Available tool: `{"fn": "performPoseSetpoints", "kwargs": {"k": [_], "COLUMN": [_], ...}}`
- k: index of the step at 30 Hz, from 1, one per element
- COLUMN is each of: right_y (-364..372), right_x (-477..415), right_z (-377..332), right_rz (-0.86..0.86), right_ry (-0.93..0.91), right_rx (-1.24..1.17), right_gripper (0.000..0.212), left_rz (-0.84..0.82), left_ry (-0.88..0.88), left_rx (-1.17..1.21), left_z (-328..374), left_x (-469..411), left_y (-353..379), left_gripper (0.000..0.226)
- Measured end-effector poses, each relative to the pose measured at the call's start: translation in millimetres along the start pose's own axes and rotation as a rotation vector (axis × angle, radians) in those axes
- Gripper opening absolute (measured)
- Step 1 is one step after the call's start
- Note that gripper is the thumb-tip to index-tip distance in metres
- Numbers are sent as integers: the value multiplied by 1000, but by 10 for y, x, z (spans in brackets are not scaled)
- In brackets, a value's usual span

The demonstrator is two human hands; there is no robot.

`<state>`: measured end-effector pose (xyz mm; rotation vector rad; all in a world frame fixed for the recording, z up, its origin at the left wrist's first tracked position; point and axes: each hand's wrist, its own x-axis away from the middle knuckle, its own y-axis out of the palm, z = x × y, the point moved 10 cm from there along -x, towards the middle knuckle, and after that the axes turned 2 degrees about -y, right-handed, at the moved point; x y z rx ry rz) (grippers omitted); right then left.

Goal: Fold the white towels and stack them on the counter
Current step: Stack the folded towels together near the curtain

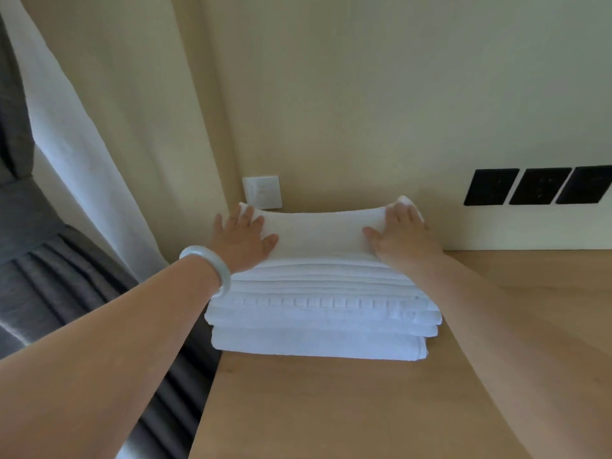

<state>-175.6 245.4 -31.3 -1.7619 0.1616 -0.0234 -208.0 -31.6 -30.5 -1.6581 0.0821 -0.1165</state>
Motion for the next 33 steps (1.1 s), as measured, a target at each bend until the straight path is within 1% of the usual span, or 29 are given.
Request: {"fn": "performPoseSetpoints", "kwargs": {"k": [1,2,4,5,7,8,9,10,11,12,13,14,15,17,18,20,22,23,24,26,27,28,30,31,32,33], "right_y": [-28,9,214,248,213,173,154,152,177,204,226,312,438,643,708,881,1124,1208,1307,1518,1578,1593,1562,1548,1492,1418], "right_x": [-48,-64,-39,5,34,49,74,94,113,146,200,260,339,552,685,923,1134,1246,1345,1467,1510,1579,1668,1671,1668,1642], "right_z": [-56,-106,-73,-22,118,197,282,381,488,577,629,682,724,745,759,840,872,848,832,869,904,908,946,1003,1046,1172], "right_rz": [-3,-59,-228,-261,-234,-209,-201,-192,-173,-152,-144,-156,-180,-213,-220,-192,-198,-215,-236,-277,-289,-319,-333,-304,-267,-191], "right_ry": [-43,-95,-141,-130,-62,-21,44,117,178,221,240,272,314,358,380,444,439,433,442,475,486,482,489,497,513,563], "right_rx": [29,62,49,-41,-356,-547,-792,-1059,-1280,-1417,-1463,-1459,-1435,-1379,-1350,-1335,-1383,-1411,-1426,-1440,-1441,-1444,-1449,-1454,-1468,-1425], "right_gripper": [66,61,53,53,58,58,58,56,52,48,46,50,58,73,75,73,68,68,77,103,107,103,78,66,58,54], "left_rz": [35,17,-121,-158,-170,-161,-130,-71,-1,48,56,32,-8,-95,-111,-90,-83,-87,-89,-94,-101,-108,-106,-101,-86,-58], "left_ry": [25,39,35,29,-18,-39,-31,23,118,229,339,426,480,468,442,414,410,412,414,418,432,440,445,405,350,277], "left_rx": [-1,1,-39,-52,-40,-45,-73,-101,-96,-49,13,59,85,66,33,-11,-10,-5,1,9,26,47,116,143,184,218], "left_z": [55,69,19,-20,-69,-38,61,238,498,814,1156,1477,1753,2054,2103,2127,2117,2114,2109,2103,2103,2073,1932,1750,1523,1246], "left_x": [-32,-57,-55,-57,-59,-67,-86,-122,-142,-132,-95,-40,11,53,46,40,56,62,73,92,110,122,157,152,167,188], "left_y": [-39,16,307,414,398,308,175,26,-125,-241,-300,-303,-252,-58,34,91,92,88,87,84,67,62,17,5,-38,-91], "left_gripper": [62,61,58,57,58,58,58,58,58,58,59,60,60,58,58,58,58,58,58,58,58,58,58,57,57,56]}}
